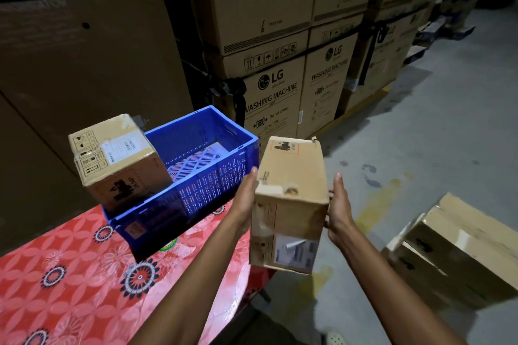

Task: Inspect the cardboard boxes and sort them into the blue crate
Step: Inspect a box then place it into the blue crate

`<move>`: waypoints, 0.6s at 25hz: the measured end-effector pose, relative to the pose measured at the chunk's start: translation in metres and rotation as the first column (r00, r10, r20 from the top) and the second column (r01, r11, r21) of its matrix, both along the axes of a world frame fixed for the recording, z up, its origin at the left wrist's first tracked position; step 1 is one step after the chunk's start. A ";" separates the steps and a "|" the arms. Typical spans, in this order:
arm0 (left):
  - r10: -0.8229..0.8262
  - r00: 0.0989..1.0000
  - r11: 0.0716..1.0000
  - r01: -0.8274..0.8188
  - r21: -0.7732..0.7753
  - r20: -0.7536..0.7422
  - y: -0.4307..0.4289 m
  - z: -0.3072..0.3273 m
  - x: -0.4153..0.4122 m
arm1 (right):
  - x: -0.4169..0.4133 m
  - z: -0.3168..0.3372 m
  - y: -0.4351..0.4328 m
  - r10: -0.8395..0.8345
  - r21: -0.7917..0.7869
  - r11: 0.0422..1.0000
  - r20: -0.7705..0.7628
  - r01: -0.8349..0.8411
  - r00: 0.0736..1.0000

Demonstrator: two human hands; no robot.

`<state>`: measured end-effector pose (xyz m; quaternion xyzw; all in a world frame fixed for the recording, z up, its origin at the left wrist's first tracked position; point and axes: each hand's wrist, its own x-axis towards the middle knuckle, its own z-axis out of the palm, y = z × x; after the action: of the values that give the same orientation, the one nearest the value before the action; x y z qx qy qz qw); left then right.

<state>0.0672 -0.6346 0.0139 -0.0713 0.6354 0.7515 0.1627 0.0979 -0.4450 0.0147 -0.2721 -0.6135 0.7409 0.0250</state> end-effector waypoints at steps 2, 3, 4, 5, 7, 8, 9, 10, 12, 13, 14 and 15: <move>-0.027 0.998 1.000 0.028 -0.010 0.052 -0.002 -0.012 0.014 | 0.006 -0.016 0.001 0.041 0.032 0.999 0.050 -0.042 0.998; -0.042 0.997 0.999 0.042 -0.004 0.072 -0.002 -0.017 0.020 | 0.007 -0.025 0.003 0.072 0.055 0.996 0.065 -0.075 0.995; -0.059 0.994 0.998 0.061 -0.018 0.086 -0.002 -0.025 0.024 | 0.008 -0.032 0.005 0.101 0.083 0.991 0.083 -0.108 0.991; -0.079 0.991 0.995 0.084 -0.049 0.104 -0.003 -0.030 0.025 | 0.006 -0.039 0.009 0.128 0.112 0.984 0.096 -0.139 0.987; -0.108 0.991 0.988 0.115 -0.100 0.074 -0.002 -0.033 0.021 | -0.001 -0.050 0.013 0.165 0.162 0.969 0.124 -0.184 0.978; -0.120 0.991 0.985 0.126 -0.122 0.057 -0.001 -0.037 0.015 | -0.005 -0.052 0.014 0.183 0.181 0.962 0.136 -0.206 0.974; -0.128 0.990 0.983 0.134 -0.125 0.055 0.001 -0.038 0.009 | -0.010 -0.055 0.015 0.197 0.190 0.956 0.145 -0.223 0.970; -0.134 0.989 0.982 0.141 -0.122 0.066 0.003 -0.035 0.004 | -0.016 -0.054 0.014 0.203 0.194 0.954 0.150 -0.231 0.968; -0.139 0.988 0.981 0.146 -0.124 0.066 0.010 -0.027 -0.007 | -0.028 -0.048 0.013 0.210 0.231 0.942 0.164 -0.244 0.964; -0.149 0.987 0.976 0.157 -0.150 0.066 0.012 -0.024 -0.013 | -0.034 -0.044 0.012 0.214 0.262 0.930 0.179 -0.256 0.960; -0.158 0.985 0.968 0.168 -0.185 0.067 0.013 -0.024 -0.019 | -0.037 -0.041 0.012 0.222 0.280 0.921 0.191 -0.270 0.956; -0.173 0.983 0.962 0.183 -0.202 0.066 0.014 -0.026 -0.025 | -0.040 -0.041 0.012 0.227 0.289 0.916 0.200 -0.279 0.953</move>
<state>0.0426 -0.6207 -0.0117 -0.0483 0.7101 0.6615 0.2364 0.0578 -0.4331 -0.0266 -0.2421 -0.7534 0.6063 -0.0785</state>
